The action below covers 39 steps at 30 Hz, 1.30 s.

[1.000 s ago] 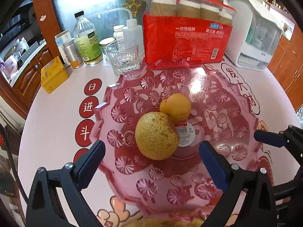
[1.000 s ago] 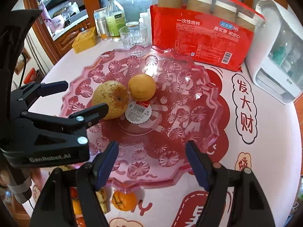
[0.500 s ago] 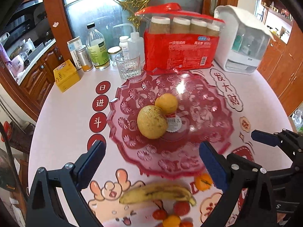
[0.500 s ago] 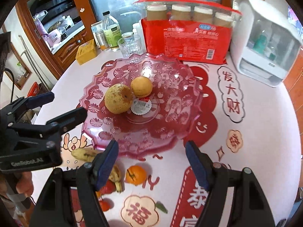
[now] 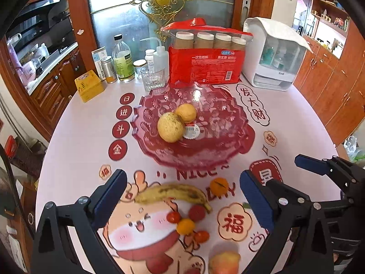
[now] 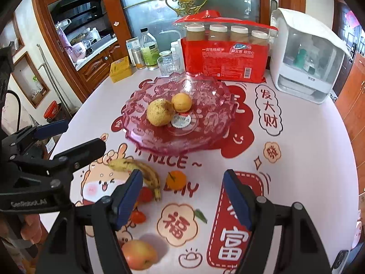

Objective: Organize fruits
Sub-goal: 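Withdraw both tools from the bowl back toward the remaining fruit, then grasp the red apple with the right tool while the left tool grasps the red plum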

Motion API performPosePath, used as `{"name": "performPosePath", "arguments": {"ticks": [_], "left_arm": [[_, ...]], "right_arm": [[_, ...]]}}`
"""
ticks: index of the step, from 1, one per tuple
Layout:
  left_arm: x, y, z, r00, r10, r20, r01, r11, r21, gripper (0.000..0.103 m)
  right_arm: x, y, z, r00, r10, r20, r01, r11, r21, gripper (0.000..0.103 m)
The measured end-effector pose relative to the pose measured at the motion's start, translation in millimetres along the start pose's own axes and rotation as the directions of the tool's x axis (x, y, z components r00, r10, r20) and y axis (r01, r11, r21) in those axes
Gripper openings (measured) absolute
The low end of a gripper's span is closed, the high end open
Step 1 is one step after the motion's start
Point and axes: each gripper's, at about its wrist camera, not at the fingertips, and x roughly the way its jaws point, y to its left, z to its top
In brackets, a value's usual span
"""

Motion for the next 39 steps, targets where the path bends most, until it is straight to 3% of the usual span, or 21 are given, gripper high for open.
{"name": "performPosePath", "arguments": {"ticks": [16, 26, 31, 39], "left_arm": [[-17.1, -29.4, -76.2, 1.0, -0.013, -0.027, 0.013, 1.0, -0.022, 0.099], [-2.4, -15.9, -121.5, 0.997, -0.051, -0.059, 0.044, 0.993, -0.106, 0.099], [10.9, -3.3, -143.6, 0.993, -0.043, -0.107, 0.028, 0.99, -0.141, 0.099], [27.1, 28.9, -173.5, 0.983, 0.025, -0.184, -0.059, 0.981, -0.183, 0.099]], "right_arm": [[-7.1, -15.7, -57.2, 1.0, -0.02, -0.019, 0.019, 0.999, -0.034, 0.073], [-15.2, -21.7, -83.9, 0.999, -0.034, 0.013, 0.034, 0.999, -0.001, 0.073], [-8.5, -17.4, -95.4, 1.0, 0.015, -0.017, -0.016, 1.0, -0.011, 0.073], [9.3, 19.1, -125.0, 0.991, 0.107, -0.081, -0.116, 0.986, -0.118, 0.073]]}}
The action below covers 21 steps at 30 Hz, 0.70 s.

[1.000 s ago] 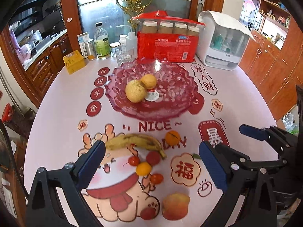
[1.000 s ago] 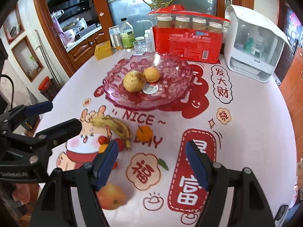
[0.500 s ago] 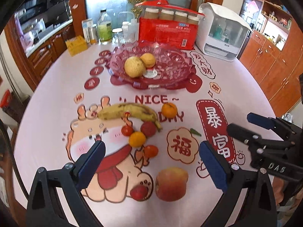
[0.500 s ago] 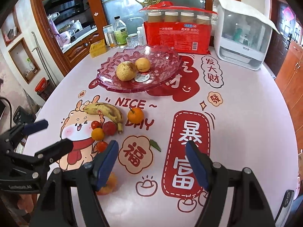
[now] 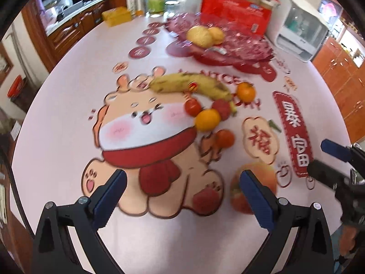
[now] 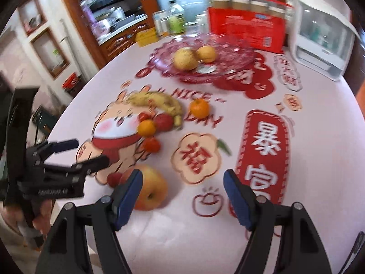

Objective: Organize fruits
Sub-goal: 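Grasp the red apple with the right tool while the left tool grasps the red plum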

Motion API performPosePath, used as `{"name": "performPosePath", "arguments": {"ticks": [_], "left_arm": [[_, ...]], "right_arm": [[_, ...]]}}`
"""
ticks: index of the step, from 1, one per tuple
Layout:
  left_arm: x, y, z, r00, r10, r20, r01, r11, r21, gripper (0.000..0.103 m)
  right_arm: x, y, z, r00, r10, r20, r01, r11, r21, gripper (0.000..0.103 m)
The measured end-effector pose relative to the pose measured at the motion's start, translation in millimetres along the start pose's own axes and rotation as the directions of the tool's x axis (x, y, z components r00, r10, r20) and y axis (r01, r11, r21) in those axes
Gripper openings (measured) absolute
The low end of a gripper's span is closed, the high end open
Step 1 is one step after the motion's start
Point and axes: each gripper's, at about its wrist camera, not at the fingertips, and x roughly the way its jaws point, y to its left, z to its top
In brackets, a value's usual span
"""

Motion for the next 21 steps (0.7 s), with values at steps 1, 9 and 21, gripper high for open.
{"name": "performPosePath", "arguments": {"ticks": [1, 9, 21], "left_arm": [[1.7, 2.7, -2.0, 1.0, 0.003, -0.005, -0.003, 1.0, -0.003, 0.099], [7.6, 19.7, -19.2, 1.0, 0.016, -0.024, -0.016, 1.0, 0.02, 0.099], [18.9, 27.7, -14.2, 0.999, -0.001, -0.045, 0.003, 0.999, 0.043, 0.099]], "right_arm": [[2.4, 3.1, -1.7, 1.0, 0.008, -0.005, -0.008, 1.0, -0.011, 0.073], [30.5, 29.9, -11.0, 0.996, 0.063, -0.069, -0.07, 0.992, -0.106, 0.073], [60.5, 48.9, -16.3, 0.987, 0.105, -0.12, -0.123, 0.98, -0.156, 0.076]]}}
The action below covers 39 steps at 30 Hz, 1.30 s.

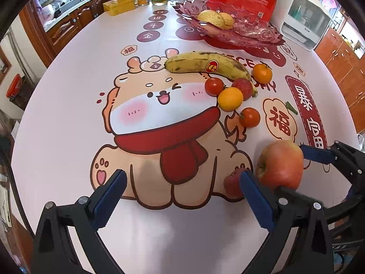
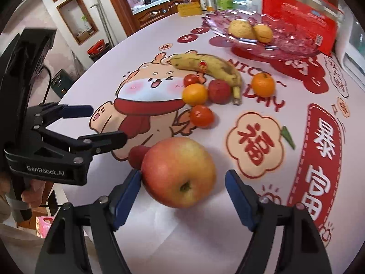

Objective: Organize fruits
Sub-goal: 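Grasp the red apple with the right tool while the left tool grasps the red plum, then carry the apple and plum into the pink bowl and open both tools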

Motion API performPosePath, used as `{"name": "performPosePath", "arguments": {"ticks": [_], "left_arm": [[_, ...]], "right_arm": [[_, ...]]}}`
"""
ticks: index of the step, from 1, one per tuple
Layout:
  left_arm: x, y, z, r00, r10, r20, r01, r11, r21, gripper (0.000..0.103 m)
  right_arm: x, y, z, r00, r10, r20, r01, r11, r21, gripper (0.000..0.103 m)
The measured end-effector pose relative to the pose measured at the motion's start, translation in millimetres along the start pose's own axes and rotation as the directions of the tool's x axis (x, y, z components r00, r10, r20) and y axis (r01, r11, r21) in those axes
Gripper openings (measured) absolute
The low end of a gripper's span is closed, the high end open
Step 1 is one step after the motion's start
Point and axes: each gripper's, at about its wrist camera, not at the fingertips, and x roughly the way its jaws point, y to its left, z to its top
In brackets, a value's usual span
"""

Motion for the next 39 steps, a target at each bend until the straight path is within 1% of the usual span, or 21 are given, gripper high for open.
{"name": "performPosePath", "arguments": {"ticks": [3, 5, 9, 10, 12, 19, 22, 24, 25, 27, 29, 32, 33, 34, 35, 36, 37, 38, 39], "left_arm": [[3.1, 0.6, -1.3, 1.0, -0.008, -0.011, 0.008, 1.0, 0.004, 0.099], [5.4, 0.8, -1.9, 1.0, -0.014, -0.02, 0.014, 1.0, 0.007, 0.099], [6.8, -2.2, -2.0, 0.999, -0.024, -0.022, 0.024, 0.999, 0.025, 0.099], [6.8, -4.0, -1.8, 0.999, -0.028, -0.022, 0.028, 0.999, 0.033, 0.099], [7.3, -8.3, -1.5, 0.999, -0.04, -0.023, 0.041, 0.998, 0.05, 0.099], [12.1, -31.1, -4.0, 0.994, -0.094, -0.047, 0.099, 0.989, 0.111, 0.099], [15.8, -43.5, -5.6, 0.992, -0.11, -0.057, 0.117, 0.983, 0.143, 0.096], [18.5, -49.4, -6.6, 0.991, -0.114, -0.063, 0.123, 0.98, 0.157, 0.088], [20.6, -51.4, -7.0, 0.991, -0.116, -0.067, 0.126, 0.979, 0.16, 0.087], [25.5, -53.3, -7.9, 0.989, -0.122, -0.084, 0.134, 0.979, 0.152, 0.079], [30.0, -52.3, -8.6, 0.985, -0.135, -0.103, 0.148, 0.98, 0.134, 0.068], [30.1, -51.1, -8.9, 0.986, -0.137, -0.097, 0.148, 0.981, 0.125, 0.062], [29.8, -50.7, -8.9, 0.986, -0.136, -0.093, 0.147, 0.981, 0.124, 0.056], [29.9, -50.4, -9.0, 0.987, -0.136, -0.091, 0.146, 0.981, 0.125, 0.054], [29.3, -50.0, -9.2, 0.987, -0.135, -0.09, 0.146, 0.981, 0.125, 0.048], [28.4, -48.7, -9.5, 0.987, -0.137, -0.089, 0.147, 0.981, 0.123, 0.039], [28.3, -48.5, -9.8, 0.986, -0.139, -0.089, 0.149, 0.981, 0.121, 0.035], [28.3, -48.5, -10.2, 0.986, -0.142, -0.09, 0.153, 0.981, 0.117, 0.032], [28.3, -48.0, -10.7, 0.986, -0.142, -0.089, 0.152, 0.982, 0.111, 0.032]], "right_arm": [[9.4, 5.0, 0.4, 1.0, -0.022, -0.011, 0.021, 0.999, -0.025, 0.077], [13.1, 3.1, -0.7, 0.999, -0.036, -0.002, 0.036, 0.999, -0.025, 0.073], [11.5, -10.1, -2.6, 1.0, 0.01, 0.013, -0.01, 0.999, 0.041, 0.073], [10.5, -11.8, -3.4, 1.0, 0.005, 0.016, -0.006, 0.999, 0.047, 0.073], [7.9, -15.9, -5.1, 0.999, -0.032, 0.022, 0.031, 0.998, 0.057, 0.073], [-5.9, -34.0, -7.6, 0.995, -0.088, 0.045, 0.083, 0.991, 0.101, 0.073], [-10.7, -40.7, -9.2, 0.993, -0.105, 0.052, 0.098, 0.988, 0.121, 0.073], [-13.0, -44.1, -11.2, 0.992, -0.11, 0.056, 0.101, 0.986, 0.135, 0.073], [-13.5, -45.1, -12.2, 0.992, -0.113, 0.057, 0.104, 0.985, 0.138, 0.073], [-14.7, -47.0, -14.6, 0.992, -0.113, 0.058, 0.103, 0.984, 0.147, 0.073], [-15.4, -48.1, -16.5, 0.992, -0.114, 0.058, 0.104, 0.983, 0.152, 0.073], [-16.1, -48.0, -19.1, 0.992, -0.113, 0.057, 0.103, 0.983, 0.153, 0.073], [-16.2, -48.0, -20.0, 0.992, -0.112, 0.057, 0.102, 0.983, 0.153, 0.073], [-16.2, -47.8, -20.6, 0.992, -0.112, 0.057, 0.102, 0.983, 0.153, 0.073], [-16.4, -47.8, -21.3, 0.992, -0.113, 0.057, 0.103, 0.983, 0.155, 0.073], [-16.6, -48.0, -21.9, 0.992, -0.113, 0.057, 0.103, 0.982, 0.157, 0.073], [-17.0, -48.3, -21.9, 0.992, -0.112, 0.057, 0.102, 0.982, 0.158, 0.073], [-17.1, -48.5, -22.2, 0.992, -0.11, 0.058, 0.1, 0.982, 0.16, 0.073], [-17.2, -48.5, -22.4, 0.992, -0.11, 0.057, 0.1, 0.982, 0.16, 0.073]]}}
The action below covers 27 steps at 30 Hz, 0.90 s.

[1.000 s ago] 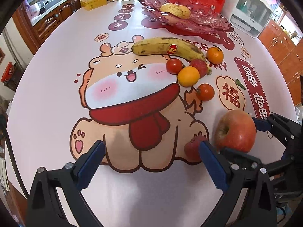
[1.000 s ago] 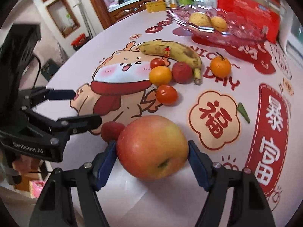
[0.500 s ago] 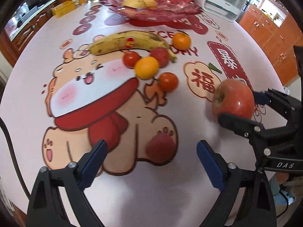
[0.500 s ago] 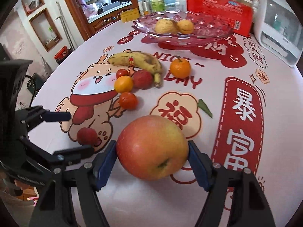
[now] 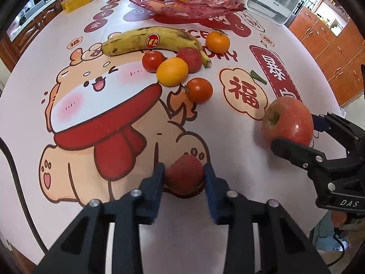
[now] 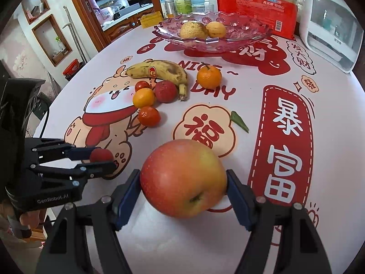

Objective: Organize fruits
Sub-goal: 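Carry the apple and plum into the pink bowl and open both tools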

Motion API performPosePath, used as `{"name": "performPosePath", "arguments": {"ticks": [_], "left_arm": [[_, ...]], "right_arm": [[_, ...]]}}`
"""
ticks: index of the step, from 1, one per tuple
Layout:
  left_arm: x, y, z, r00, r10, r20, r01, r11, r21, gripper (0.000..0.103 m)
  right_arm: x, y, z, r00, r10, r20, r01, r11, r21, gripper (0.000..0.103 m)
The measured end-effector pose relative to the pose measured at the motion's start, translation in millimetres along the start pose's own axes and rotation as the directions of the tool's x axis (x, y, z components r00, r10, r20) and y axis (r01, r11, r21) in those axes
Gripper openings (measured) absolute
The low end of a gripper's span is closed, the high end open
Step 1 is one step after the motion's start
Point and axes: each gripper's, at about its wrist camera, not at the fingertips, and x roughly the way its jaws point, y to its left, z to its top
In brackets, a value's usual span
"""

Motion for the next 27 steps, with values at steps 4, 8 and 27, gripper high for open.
{"name": "performPosePath", "arguments": {"ticks": [4, 8, 27], "left_arm": [[-1.0, -0.1, -3.1, 1.0, 0.003, 0.003, -0.003, 1.0, -0.006, 0.032], [-4.2, 1.6, -4.6, 1.0, 0.005, 0.004, -0.005, 1.0, -0.01, 0.031], [-112.7, -4.3, 111.3, 0.98, 0.056, 0.192, -0.065, 0.997, 0.039, 0.031]], "right_arm": [[-0.3, -0.3, -0.4, 1.0, 0.001, 0.0, -0.001, 1.0, -0.002, 0.073], [-0.5, 0.1, -0.9, 1.0, 0.001, 0.001, -0.001, 1.0, -0.005, 0.073], [-67.6, 1.7, 85.5, 0.991, -0.006, 0.136, 0.002, 1.0, 0.028, 0.073]]}}
